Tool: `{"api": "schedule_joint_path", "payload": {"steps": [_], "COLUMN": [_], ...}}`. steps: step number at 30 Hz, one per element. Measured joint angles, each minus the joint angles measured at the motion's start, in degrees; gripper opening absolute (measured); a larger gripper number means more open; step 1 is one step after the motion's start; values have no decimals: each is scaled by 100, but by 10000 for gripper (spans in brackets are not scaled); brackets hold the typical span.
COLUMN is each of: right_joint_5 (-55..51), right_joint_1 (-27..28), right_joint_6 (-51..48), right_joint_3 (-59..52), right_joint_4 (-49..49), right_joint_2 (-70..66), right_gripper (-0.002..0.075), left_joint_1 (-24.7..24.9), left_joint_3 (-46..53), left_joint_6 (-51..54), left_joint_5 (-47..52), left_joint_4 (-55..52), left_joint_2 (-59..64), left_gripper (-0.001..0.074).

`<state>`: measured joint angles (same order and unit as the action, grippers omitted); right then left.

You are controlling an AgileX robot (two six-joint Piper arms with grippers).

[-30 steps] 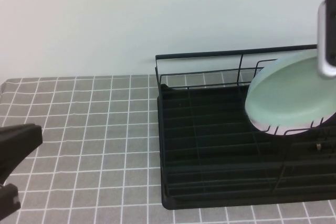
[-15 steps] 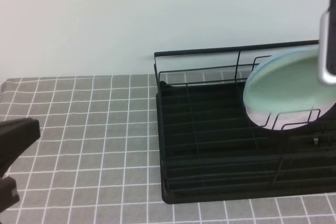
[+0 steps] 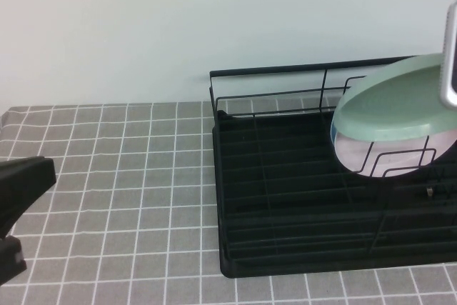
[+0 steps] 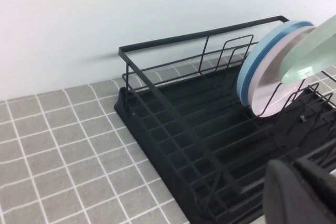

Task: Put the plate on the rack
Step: Place the plate on the rack

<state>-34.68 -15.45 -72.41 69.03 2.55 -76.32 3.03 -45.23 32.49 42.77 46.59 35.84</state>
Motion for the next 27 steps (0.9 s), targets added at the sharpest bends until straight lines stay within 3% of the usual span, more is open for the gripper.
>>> {"api": "schedule_joint_path", "payload": {"steps": [13, 19, 27], "right_joint_5": [-90, -106, -58], "right_joint_1": [0, 0, 185], "right_joint_6": [48, 525, 1342], "right_joint_3": [-11, -34, -35], "right_joint_4": [225, 276, 312], "right_joint_2": [-606, -755, -755], "right_gripper": [81, 85, 198], "left_joint_1": [0, 0, 0], "left_joint_3": [0, 0, 0], "left_joint_6": [22, 22, 4], "left_joint_5": [21, 97, 103], "left_joint_4": [-23, -37, -37], "left_joint_2": [0, 0, 0], "left_gripper": [0, 1, 1]}}
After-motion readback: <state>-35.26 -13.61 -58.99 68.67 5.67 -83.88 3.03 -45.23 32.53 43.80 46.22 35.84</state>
